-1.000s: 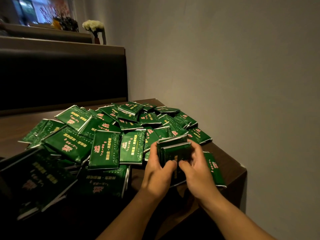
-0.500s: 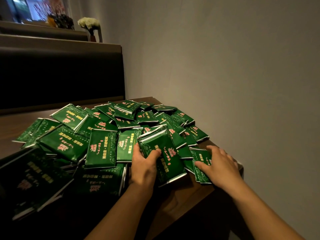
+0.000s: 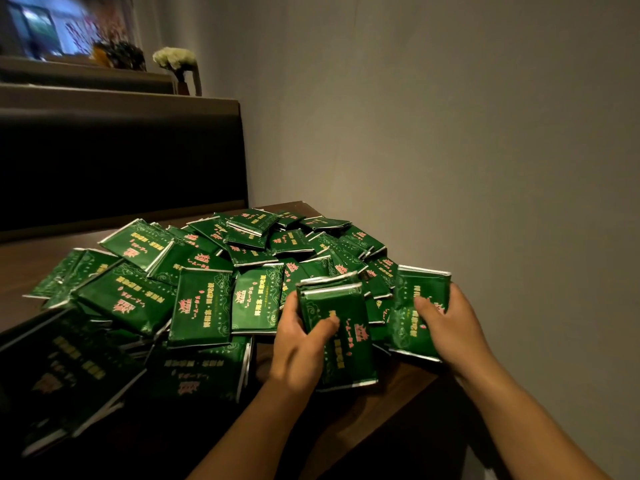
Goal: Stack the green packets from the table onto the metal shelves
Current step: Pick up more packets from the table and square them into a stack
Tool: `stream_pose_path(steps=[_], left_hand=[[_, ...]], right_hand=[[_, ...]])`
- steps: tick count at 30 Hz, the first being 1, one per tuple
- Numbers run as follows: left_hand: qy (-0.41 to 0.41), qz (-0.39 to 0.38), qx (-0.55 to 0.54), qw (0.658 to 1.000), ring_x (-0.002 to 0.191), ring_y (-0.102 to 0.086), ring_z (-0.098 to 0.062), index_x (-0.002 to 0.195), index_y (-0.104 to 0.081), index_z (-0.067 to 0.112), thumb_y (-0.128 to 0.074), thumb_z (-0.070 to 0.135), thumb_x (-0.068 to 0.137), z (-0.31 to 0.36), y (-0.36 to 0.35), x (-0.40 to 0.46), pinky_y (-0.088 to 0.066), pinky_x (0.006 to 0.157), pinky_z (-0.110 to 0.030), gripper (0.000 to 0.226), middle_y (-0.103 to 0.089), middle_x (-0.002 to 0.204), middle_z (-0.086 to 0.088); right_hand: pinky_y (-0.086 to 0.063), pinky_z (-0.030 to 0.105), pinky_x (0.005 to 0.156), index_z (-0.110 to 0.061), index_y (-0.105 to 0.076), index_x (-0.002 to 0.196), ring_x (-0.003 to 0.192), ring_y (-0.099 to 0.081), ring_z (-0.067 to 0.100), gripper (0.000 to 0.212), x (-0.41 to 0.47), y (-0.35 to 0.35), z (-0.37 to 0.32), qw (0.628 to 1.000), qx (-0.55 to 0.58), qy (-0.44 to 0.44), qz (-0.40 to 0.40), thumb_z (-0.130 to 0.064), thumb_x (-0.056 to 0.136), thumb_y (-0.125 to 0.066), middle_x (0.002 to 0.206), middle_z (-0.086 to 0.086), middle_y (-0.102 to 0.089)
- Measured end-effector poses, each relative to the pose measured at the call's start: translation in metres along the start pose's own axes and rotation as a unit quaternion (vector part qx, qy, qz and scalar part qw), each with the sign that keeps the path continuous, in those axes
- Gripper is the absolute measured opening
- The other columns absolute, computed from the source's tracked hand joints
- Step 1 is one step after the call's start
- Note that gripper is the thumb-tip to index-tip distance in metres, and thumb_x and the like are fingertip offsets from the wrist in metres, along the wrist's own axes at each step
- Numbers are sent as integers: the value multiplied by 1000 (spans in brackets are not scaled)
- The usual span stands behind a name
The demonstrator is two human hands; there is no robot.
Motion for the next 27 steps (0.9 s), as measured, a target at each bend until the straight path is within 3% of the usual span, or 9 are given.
stream_pose_path(steps=[4,8,11,14,16,18,21,24,27], left_hand=[[-40,-51,42,997,95,-63,4,109,-50,29,-60,-7,86,7,-14,-3,-49,71,-10,44,-69,92,27],[-74,-34,151,985,110,-58,-11,118,-43,45,-61,35,76,4,-15,-8,-49,95,-39,47,-62,112,10],[-124,-16,186,975,118,-50,-20,121,-30,50,-56,37,73,10,-17,-13,-44,100,-45,56,-49,124,-3],[-138,-34,163,976,116,-55,-9,134,-15,38,-59,16,75,13,-22,-15,-47,100,-30,76,-47,129,0],[-131,-53,146,979,108,-56,6,141,-4,37,-61,6,78,11,-22,-13,-43,93,-10,90,-51,123,19],[-124,-66,148,979,102,-56,15,143,-8,37,-64,2,81,10,-22,-13,-40,85,-2,90,-57,110,32],[-124,-56,154,979,97,-63,6,124,-43,29,-68,9,77,5,-19,-7,-46,81,-8,57,-67,102,20],[-106,-55,148,982,93,-66,1,111,-49,28,-68,14,72,1,-19,-5,-49,80,-13,46,-68,100,21],[-102,-58,145,983,88,-65,5,109,-50,27,-71,8,76,1,-18,-7,-48,76,-10,43,-67,96,24]], right_hand=[[-58,32,75,-27,-59,111,94,-69,10,22,-23,-25,-15,994,82,24,-74,-13,94,-59,104,-3,-71],[-55,20,66,-17,-60,114,91,-69,9,25,-42,-50,-23,971,194,23,-135,-8,101,-40,101,0,-73],[-56,26,73,-12,-62,114,96,-68,17,34,-50,-65,-24,950,267,26,-161,-23,93,-38,103,7,-72],[-55,23,73,-14,-66,108,95,-69,16,35,-55,-76,-22,935,309,23,-172,-25,93,-37,100,6,-74],[-54,25,78,-15,-69,107,102,-67,20,41,-55,-79,-20,937,309,24,-159,-30,90,-35,105,9,-72],[-54,29,82,-15,-68,110,106,-65,24,46,-53,-80,-19,942,304,25,-141,-37,88,-34,108,11,-71],[-54,28,77,-20,-71,101,99,-67,19,44,-47,-79,-18,945,307,27,-111,-38,88,-34,102,8,-72],[-53,35,82,-14,-69,107,103,-65,25,47,-47,-82,-16,948,300,21,-108,-39,86,-35,105,12,-71],[-55,28,75,-6,-63,114,98,-67,22,50,-51,-83,-12,938,324,19,-123,-37,85,-36,103,13,-71]])
Point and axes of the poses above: each hand's wrist, its own x-axis towards the middle knuckle, its own y-axis out of the back of the hand, z = x × y, the point moved 7 cm from there along x, towards the middle knuckle
